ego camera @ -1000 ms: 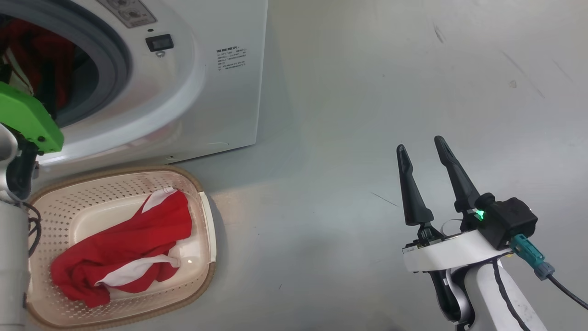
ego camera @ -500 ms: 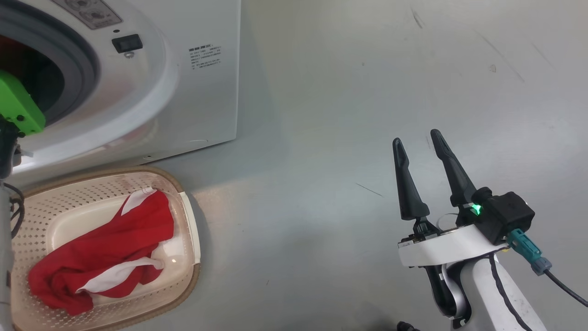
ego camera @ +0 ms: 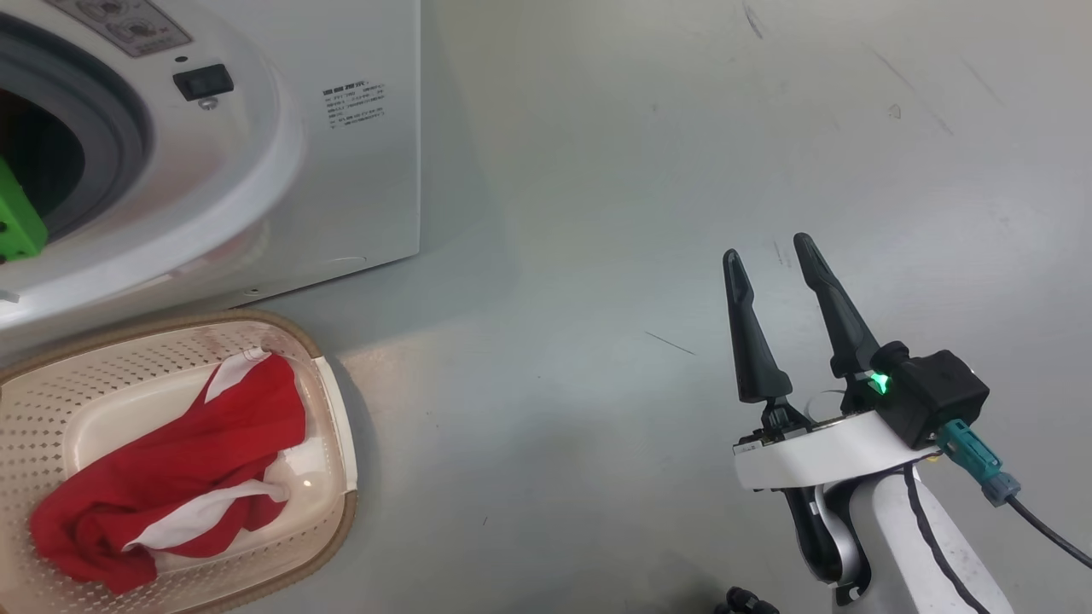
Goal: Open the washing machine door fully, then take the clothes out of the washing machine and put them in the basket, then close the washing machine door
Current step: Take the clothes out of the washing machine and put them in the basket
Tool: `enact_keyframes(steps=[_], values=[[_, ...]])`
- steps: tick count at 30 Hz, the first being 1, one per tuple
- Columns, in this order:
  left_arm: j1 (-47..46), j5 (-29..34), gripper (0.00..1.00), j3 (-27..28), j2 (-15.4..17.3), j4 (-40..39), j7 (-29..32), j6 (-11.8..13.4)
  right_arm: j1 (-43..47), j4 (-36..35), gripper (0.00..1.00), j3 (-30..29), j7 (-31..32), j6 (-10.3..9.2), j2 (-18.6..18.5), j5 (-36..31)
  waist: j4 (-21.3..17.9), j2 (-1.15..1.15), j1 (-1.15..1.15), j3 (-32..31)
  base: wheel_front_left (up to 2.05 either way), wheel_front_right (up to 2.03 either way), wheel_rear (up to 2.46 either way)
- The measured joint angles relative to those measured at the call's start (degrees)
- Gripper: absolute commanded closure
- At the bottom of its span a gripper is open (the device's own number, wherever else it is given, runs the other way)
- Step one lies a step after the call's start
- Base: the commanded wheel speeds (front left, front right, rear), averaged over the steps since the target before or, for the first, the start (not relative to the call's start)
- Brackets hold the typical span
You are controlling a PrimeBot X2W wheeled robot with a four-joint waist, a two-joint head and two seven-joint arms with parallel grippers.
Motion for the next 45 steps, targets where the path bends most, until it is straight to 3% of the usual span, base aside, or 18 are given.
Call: enact_keyframes(steps=[4,5,6,7,20,33,45], values=[[-0.7,0.4,0.0,-0.3,0.2,1.0,0.0,0.0,0.0,0.0,0.0,0.1,0.0,-0.07,0.0,0.0,-0.1,0.0,0.0,0.1,0.0,0.0,0.0],[-0.9,0.4,0.36,-0.3,0.2,1.2,0.0,0.0,0.0,-0.1,0.0,0.1,0.0,-0.07,0.0,0.0,-0.1,0.0,0.0,0.1,0.0,0.0,0.0],[-1.1,0.4,0.8,-0.3,0.2,1.5,0.0,0.0,0.0,-0.1,0.0,0.1,0.0,-0.08,0.0,0.0,-0.1,0.0,0.0,0.1,0.0,0.0,0.0],[-1.2,0.4,1.0,-0.4,0.2,1.6,0.0,-0.1,-0.1,-0.2,0.0,0.1,0.0,-0.1,0.0,0.0,-0.1,0.0,0.0,0.1,0.0,0.0,0.0],[-2.6,0.9,1.0,-1.8,-1.8,3.7,-3.7,-0.4,-0.3,-0.2,0.0,-0.6,0.0,-0.86,0.0,0.0,0.7,0.0,0.0,-0.2,0.0,0.0,0.0],[-2.1,1.9,1.0,-2.9,-4.6,4.2,-19.6,-0.1,-0.3,1.6,0.0,-2.4,0.0,-0.82,0.0,-0.9,4.1,0.0,0.0,-4.2,0.0,0.0,0.0],[5.2,3.7,1.0,-6.6,-7.6,3.7,-31.3,-0.6,1.1,3.1,0.0,-4.0,0.0,-0.22,0.0,-1.4,8.5,0.0,0.0,-9.8,0.0,0.0,0.0]])
